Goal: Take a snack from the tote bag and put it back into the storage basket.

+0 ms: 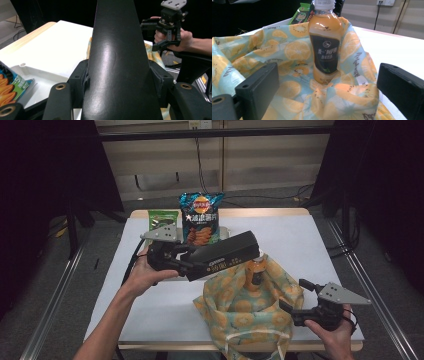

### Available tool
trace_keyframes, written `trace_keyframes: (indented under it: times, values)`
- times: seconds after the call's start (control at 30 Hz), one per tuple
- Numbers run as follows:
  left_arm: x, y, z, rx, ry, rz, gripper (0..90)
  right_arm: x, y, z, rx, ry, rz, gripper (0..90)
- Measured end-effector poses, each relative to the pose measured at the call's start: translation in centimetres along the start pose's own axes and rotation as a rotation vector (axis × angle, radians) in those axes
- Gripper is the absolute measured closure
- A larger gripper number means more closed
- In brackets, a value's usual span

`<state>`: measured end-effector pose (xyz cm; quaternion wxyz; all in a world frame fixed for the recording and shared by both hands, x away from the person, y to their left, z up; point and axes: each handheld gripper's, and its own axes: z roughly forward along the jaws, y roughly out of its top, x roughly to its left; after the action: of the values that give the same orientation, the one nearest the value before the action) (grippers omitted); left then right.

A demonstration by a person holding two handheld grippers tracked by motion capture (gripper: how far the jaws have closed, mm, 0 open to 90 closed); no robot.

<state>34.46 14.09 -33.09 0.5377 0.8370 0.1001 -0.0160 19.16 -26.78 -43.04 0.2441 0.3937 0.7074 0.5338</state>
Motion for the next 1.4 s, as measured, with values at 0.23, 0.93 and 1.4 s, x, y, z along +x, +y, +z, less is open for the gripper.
trace_keyframes:
  times: [0.23, 0.93, 1.4]
  values:
    - [0.6, -0.6, -0.5, 0.021, 0.017, 0.007, 43.3, 0.0, -0.1, 0.1, -0.007, 0.037, -0.015, 0.0]
    - [4.4, -1.9, -2.1, 0.076, 0.111, -0.013, 43.3, 0.8, -0.1, -0.1, -0.021, 0.024, -0.039, 0.5]
    - [6.9, -2.6, -2.6, 0.105, 0.144, -0.010, 43.3, 0.6, -0.3, 0.0, -0.018, 0.028, -0.030, 0.6]
